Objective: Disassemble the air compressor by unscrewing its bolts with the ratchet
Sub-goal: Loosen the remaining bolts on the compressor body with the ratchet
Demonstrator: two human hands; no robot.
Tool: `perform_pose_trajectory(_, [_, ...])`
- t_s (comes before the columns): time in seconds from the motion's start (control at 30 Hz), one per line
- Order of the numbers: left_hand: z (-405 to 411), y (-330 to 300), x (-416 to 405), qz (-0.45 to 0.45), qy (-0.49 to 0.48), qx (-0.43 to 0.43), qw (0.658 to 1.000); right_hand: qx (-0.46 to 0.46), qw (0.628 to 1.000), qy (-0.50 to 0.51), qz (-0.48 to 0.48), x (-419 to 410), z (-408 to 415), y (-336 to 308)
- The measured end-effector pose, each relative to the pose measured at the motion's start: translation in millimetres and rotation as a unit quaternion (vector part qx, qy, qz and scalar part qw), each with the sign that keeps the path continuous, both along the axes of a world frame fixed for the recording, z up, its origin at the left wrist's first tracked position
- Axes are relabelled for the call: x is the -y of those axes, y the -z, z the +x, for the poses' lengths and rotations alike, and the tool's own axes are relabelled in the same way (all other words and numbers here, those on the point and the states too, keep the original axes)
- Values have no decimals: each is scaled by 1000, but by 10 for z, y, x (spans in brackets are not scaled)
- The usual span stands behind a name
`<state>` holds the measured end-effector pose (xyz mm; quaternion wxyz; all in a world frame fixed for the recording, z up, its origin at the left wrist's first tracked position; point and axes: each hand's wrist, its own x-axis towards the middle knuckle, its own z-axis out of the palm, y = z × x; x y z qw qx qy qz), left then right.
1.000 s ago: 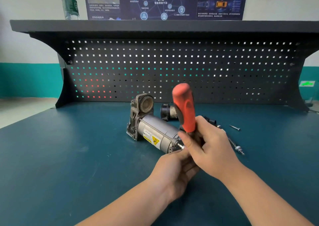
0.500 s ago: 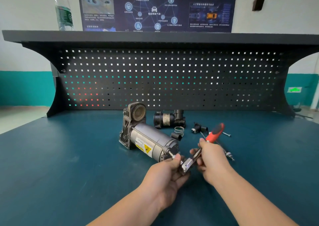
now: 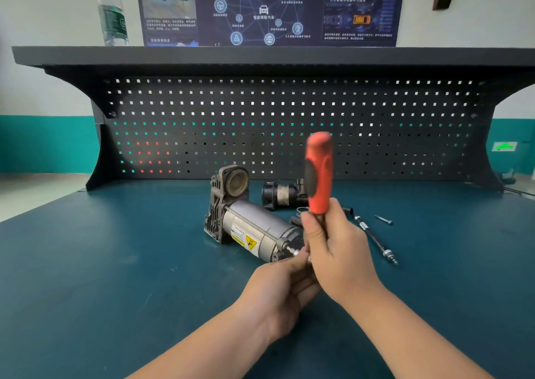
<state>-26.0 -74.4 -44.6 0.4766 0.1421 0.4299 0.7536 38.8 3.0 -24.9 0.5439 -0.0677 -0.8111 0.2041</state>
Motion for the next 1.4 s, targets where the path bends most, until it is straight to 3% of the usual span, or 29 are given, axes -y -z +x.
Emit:
perform_pose_trajectory(0.13, [-6,-3,-17,-16,-18,22,999,-1,967,20,-252,-175,-88,3])
perform_pose_trajectory(0.23, [-17,5,-17,-25,-20,16,999,18,862,-20,-506,-375,-121,23])
perform_pose_trajectory(0.3, [-15,-3,-15,-24,-19,21,999,24,818,-46,-573,-419,-113,37])
perform_pose_trajectory(0.33, [-13,-3,-18,-23,-19,24,999,20,828,-48,-559,-413,-120,31])
perform_pose_trajectory(0.4, [-7,-7,-22,-17,-23,29,999,-6,887,-42,-460,-333,-124,3])
perform_pose_trajectory(0.47, [-6,-13,-25,-7,-28,28,999,-47,952,-44,-301,-216,-90,-33])
perform_pose_trajectory(0.53, [3,-28,-9,1,-24,18,1000,-45,992,-54,-101,-101,-28,-33])
perform_pose_trajectory(0.63, [3,-32,24,1,-11,-14,1000,-11,986,-39,160,1,-2,-10])
perform_pose_trajectory(0.7, [-1,-35,36,-2,-6,-31,1000,-6,979,-35,202,5,-36,-4])
perform_pose_trajectory(0.77, [-1,-42,33,-1,0,-24,1000,-12,992,-40,123,1,-49,-1])
perform_pose_trajectory(0.83, [4,-49,19,-1,-4,-10,1000,-27,997,-64,-43,-21,-68,20])
perform_pose_trajectory(0.93, [-10,-18,-17,-10,-26,4,1000,-44,961,-13,-273,-159,-141,22])
perform_pose_trajectory(1.0, [-17,-1,-33,-16,-33,8,999,-23,879,8,-476,-300,-169,41])
perform_pose_trajectory(1.07, [-14,2,-33,-17,-31,12,999,-28,739,-50,-671,-366,-175,96])
perform_pose_trajectory(1.1, [-8,-2,-27,-15,-30,17,999,-33,690,-72,-720,-362,-167,114])
perform_pose_trajectory(1.13, [-11,-1,-28,-14,-29,19,999,-29,678,-81,-730,-354,-165,116])
perform_pose_trajectory(1.17, [-13,0,-28,-16,-29,17,999,-21,704,-75,-706,-347,-172,114])
perform_pose_trajectory(1.3, [-20,9,-30,-17,-33,8,999,-50,911,-15,-410,-236,-181,9])
perform_pose_trajectory(1.4, [-14,-3,-26,-4,-22,2,1000,-53,983,-24,-171,-90,-100,19])
